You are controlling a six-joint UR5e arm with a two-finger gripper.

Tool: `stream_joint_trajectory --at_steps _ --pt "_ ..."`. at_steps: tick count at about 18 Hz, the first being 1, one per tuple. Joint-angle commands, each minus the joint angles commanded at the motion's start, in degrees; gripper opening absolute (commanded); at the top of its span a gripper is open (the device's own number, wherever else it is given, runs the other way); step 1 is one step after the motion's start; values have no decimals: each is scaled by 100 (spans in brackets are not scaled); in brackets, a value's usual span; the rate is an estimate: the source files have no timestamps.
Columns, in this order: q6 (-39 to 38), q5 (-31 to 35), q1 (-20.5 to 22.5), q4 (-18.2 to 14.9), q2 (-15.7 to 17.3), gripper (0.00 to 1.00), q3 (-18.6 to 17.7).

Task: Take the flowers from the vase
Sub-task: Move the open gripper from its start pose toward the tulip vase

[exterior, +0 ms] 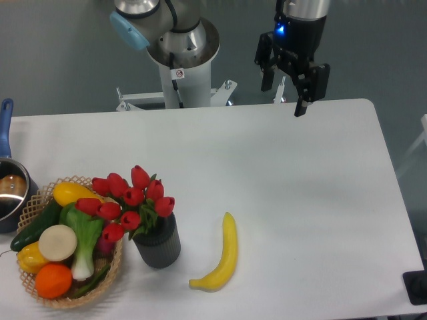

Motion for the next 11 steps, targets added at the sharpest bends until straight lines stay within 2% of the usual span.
stream_joint_trajectory --at_steps 5,7,9,11 --pt "-9 -9 -53 35 9 100 -9" --pt "-17 -105 -53 53 26 100 -140" --pt "-79 -473 -44 393 96 100 -420" --pt "-411 -606 -18 1086 263 100 -903"
